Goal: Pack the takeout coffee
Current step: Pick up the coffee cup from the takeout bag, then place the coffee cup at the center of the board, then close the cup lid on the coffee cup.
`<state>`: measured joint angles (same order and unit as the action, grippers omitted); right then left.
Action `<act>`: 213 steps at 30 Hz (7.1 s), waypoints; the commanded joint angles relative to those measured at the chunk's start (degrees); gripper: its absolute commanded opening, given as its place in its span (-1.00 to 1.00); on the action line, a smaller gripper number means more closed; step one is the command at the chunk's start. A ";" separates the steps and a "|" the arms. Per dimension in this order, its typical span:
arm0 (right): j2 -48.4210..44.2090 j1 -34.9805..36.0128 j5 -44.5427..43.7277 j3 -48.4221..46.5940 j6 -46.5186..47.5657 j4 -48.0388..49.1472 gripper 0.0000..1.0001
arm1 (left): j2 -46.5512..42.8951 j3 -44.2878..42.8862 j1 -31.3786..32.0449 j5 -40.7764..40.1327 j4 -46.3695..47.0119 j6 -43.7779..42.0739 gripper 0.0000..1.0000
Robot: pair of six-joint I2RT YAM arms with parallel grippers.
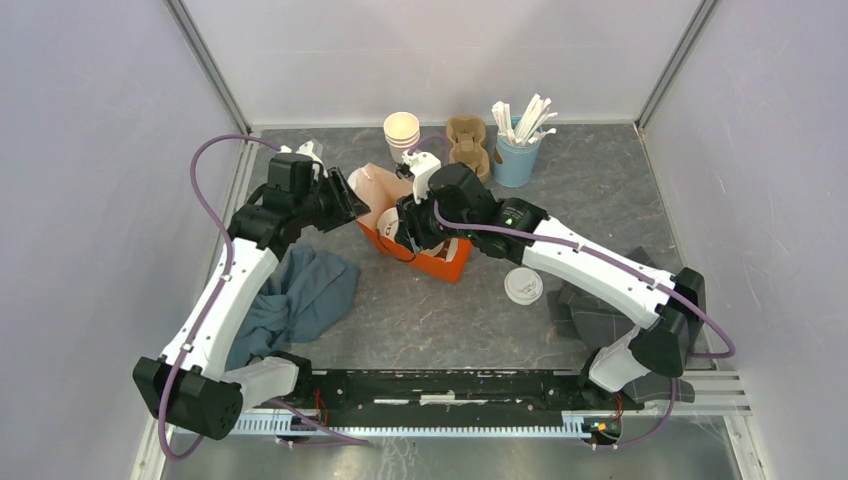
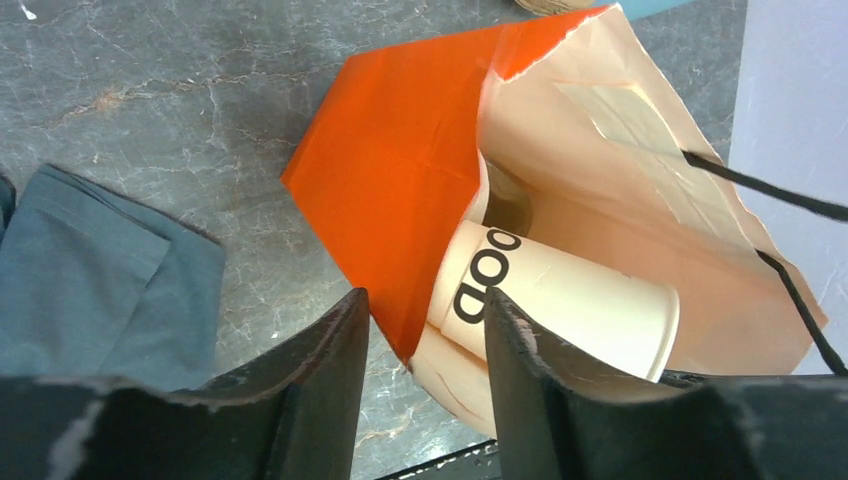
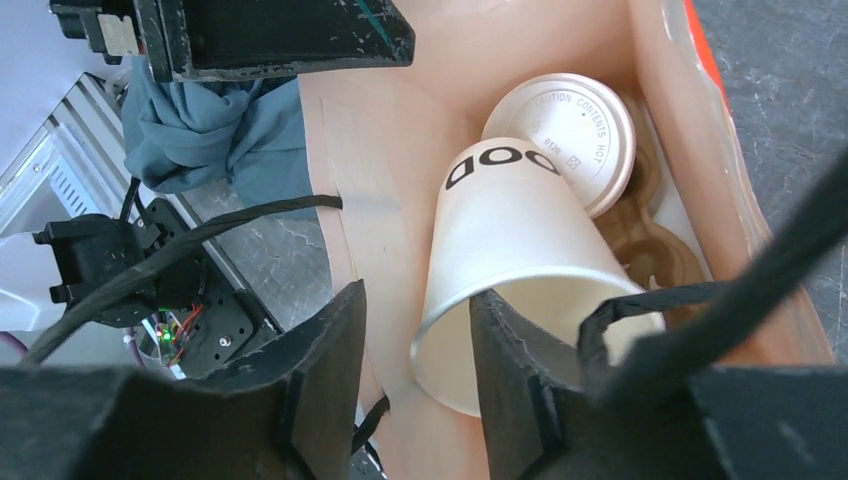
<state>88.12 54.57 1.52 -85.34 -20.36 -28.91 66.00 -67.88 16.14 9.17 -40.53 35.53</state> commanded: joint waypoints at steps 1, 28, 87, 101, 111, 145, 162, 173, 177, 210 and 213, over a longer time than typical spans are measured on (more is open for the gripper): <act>-2.89 -0.29 -3.08 0.79 -1.96 3.87 0.05 | 0.43 -2.96 -0.06 0.45 0.37 -1.75 -0.05; 3.03 0.20 -16.63 -6.41 -5.43 2.13 -0.90 | -2.86 2.75 -0.06 6.75 5.01 5.22 -0.44; -17.59 -5.90 -3.32 35.21 26.80 8.91 -1.00 | -7.24 -16.47 -0.06 1.11 -4.82 -2.17 0.56; -17.27 -1.03 -9.73 35.46 21.45 3.37 -0.06 | -7.27 -18.47 -0.10 6.78 -2.43 -0.39 0.60; -25.44 -11.62 -17.58 19.81 15.01 -15.52 0.96 | -7.87 -18.19 -0.06 6.63 -2.82 -0.34 0.61; -2.90 -28.17 -3.89 35.92 15.39 -4.85 0.83 | -8.59 -20.12 -0.07 9.07 -6.54 1.21 0.64; -1.83 -28.05 -6.28 37.00 17.05 -2.78 0.58 | -8.12 -19.23 -0.06 9.77 -5.51 1.91 0.63; -3.27 -27.91 -6.50 34.98 18.56 -5.69 0.47 | -7.73 -19.17 -0.06 10.32 -5.50 1.44 0.64; -8.43 -27.93 -6.54 32.31 18.85 -10.15 0.46 | -7.93 -18.60 -0.06 10.57 -5.28 1.22 0.64; -8.70 -8.49 0.26 15.73 15.50 -21.44 0.49 | -9.66 -16.55 -0.06 13.13 -4.21 0.33 0.64; -8.13 -8.49 -0.28 16.13 15.43 -20.81 0.50 | -9.13 -16.86 -0.10 13.37 -4.21 0.33 0.64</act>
<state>79.59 45.91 3.81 -69.49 -4.12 -51.09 56.73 -83.29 16.14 21.32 -45.76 36.42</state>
